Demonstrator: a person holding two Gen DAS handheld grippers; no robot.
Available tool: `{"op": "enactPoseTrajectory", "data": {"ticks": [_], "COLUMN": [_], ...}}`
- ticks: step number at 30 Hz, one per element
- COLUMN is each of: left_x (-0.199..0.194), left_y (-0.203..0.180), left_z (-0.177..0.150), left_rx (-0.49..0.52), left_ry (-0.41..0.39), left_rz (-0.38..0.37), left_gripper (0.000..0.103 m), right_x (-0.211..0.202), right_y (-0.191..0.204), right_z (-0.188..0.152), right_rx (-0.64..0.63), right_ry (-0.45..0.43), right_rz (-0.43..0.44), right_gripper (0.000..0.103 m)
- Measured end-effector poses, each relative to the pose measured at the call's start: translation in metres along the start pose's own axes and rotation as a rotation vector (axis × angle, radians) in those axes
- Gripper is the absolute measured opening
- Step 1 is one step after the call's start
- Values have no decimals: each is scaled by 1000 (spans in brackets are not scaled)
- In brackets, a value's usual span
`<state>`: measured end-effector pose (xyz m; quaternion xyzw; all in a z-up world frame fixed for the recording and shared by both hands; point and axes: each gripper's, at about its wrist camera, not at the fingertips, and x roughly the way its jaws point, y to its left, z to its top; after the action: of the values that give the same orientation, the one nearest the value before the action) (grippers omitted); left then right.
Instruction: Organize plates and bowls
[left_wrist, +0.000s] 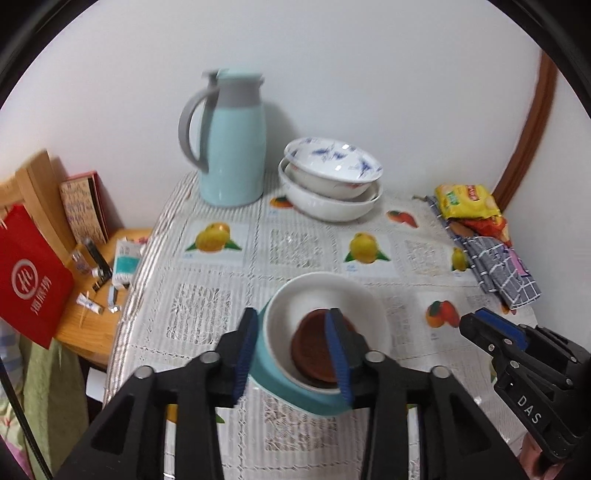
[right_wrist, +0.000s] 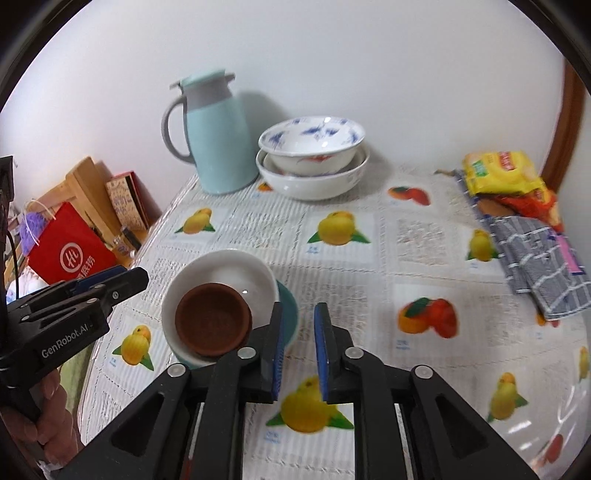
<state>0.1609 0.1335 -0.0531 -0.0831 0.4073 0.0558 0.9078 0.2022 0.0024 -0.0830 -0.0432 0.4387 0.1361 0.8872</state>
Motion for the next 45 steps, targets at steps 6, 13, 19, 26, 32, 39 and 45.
{"op": "enactPoseTrajectory", "data": {"ticks": [6, 13, 19, 26, 32, 39, 45], "left_x": [-45, -92, -124, -154, -165, -173, -178], "left_y": [-30, -52, -65, -74, -80, -87, -87], "left_z": [-8, -28, -49, -68, -74, -81, -83], "left_rx": [46, 50, 42, 53, 45, 53, 50], "left_ry": [-90, -162, -200, -235, -243, -250, -259], "left_rz": [6, -5, -12, -10, -5, 2, 2], "left_gripper": [46, 59, 76, 86, 88, 95, 95], "right_x": [-53, -110, -143, -166, -182, -194, -202], "right_y": [-11, -26, -32, -46, -48, -53, -54], "right_z": [-14, -38, -58, -79, -94, -102, -105], "right_rx": [7, 42, 56, 114, 115, 128, 130], "right_ry": [-87, -145, -175, -174, -188, -193, -204], "right_rz": [-47, -104, -168, -168, -216, -238, -243], "right_gripper": [40, 67, 71, 74, 93, 93, 93]}}
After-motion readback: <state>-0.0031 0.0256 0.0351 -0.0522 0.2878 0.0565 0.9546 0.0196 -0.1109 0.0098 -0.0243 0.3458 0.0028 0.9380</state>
